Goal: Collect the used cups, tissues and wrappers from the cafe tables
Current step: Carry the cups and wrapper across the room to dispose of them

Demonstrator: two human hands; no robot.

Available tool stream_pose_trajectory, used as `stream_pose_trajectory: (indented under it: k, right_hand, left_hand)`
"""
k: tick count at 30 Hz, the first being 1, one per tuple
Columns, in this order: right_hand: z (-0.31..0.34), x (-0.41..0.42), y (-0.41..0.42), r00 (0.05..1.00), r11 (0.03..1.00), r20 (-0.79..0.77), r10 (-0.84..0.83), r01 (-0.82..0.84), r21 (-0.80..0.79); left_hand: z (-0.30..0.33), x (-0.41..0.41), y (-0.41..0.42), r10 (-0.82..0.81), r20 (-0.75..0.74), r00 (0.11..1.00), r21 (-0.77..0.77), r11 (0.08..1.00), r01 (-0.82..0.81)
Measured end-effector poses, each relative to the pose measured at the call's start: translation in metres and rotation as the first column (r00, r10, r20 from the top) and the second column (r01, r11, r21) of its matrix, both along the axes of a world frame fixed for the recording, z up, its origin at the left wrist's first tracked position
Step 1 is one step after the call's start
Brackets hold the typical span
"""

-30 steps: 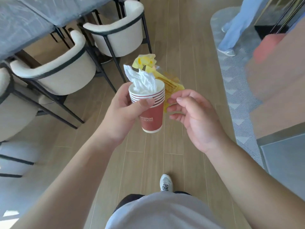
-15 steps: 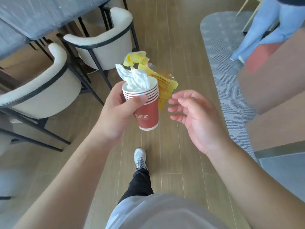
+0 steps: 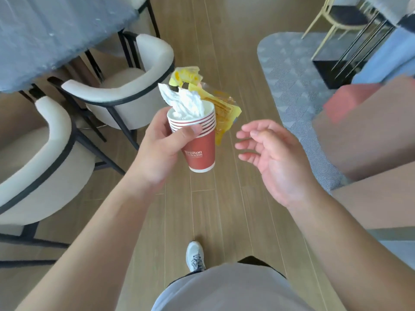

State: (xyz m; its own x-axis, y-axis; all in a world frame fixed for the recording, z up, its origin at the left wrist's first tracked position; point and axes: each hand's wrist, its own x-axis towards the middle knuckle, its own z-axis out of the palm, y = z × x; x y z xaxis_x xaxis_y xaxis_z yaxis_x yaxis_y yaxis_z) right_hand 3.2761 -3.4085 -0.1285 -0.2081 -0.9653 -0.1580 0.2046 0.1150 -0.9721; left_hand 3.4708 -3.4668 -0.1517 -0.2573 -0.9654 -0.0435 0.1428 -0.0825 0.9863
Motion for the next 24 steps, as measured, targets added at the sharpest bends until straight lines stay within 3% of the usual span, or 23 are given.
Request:
stream_pose_trajectory:
  k: [12, 24]
  right_hand:
    - [-0.007, -0.008, -0.142, 0.999, 1.0, 0.039, -0.017, 0.018, -0.023]
    - [-0.022, -0.099, -0.349, 0.993, 0.999, 0.12, -0.017, 0.014, 0.03]
  left_hand:
    - [-0.004, -0.006, -0.139, -0.032, 0.033, 0.999, 0.027, 0.999, 0.031]
    - [-0.006, -0.095, -0.338, -0.056, 0.093, 0.994, 0.06, 0.997, 0.051]
